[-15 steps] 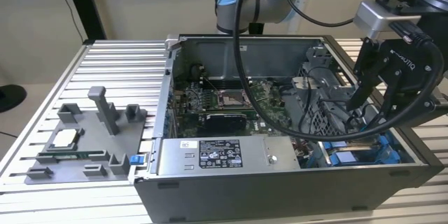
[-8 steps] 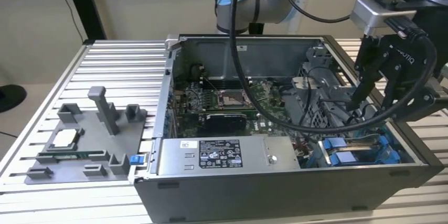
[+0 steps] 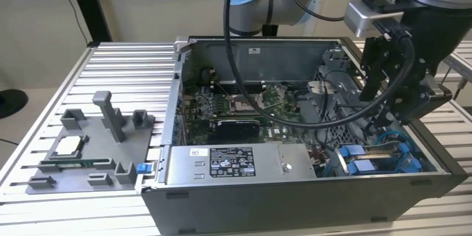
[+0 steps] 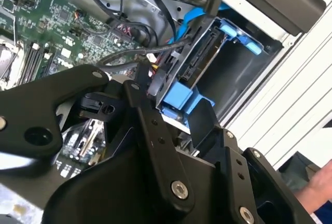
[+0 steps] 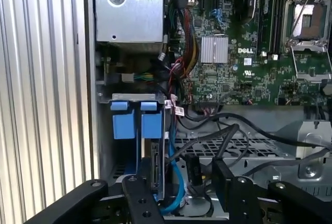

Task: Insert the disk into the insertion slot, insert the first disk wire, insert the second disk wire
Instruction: 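Insert the first disk wire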

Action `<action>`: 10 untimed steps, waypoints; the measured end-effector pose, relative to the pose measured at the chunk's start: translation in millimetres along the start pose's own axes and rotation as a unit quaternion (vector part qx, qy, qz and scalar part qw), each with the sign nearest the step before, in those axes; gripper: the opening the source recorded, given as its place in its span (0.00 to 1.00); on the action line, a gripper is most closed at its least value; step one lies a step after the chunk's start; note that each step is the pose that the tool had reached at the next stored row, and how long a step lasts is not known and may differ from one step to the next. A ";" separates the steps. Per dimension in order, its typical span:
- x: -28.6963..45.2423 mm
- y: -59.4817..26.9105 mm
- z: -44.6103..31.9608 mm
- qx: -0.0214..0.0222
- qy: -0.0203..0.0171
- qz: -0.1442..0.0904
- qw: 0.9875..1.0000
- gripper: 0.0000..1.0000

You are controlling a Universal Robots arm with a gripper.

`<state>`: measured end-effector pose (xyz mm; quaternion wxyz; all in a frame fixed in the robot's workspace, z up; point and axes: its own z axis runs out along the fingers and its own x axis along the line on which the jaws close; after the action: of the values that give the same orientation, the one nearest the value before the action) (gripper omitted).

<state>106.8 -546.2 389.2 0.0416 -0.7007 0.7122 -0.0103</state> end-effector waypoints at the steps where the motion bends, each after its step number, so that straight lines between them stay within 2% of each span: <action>1: -1.8 1.3 0.7 0.002 0.000 0.000 1.000 1.00; 2: -3.2 1.8 1.3 0.004 0.000 0.000 1.000 0.00; 8: -5.5 3.0 4.2 0.020 0.000 0.001 1.000 0.00; 10: -5.5 3.9 4.4 0.021 0.001 0.008 1.000 0.00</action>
<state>103.3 -540.5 384.7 0.0559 -0.6942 0.7172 -0.0261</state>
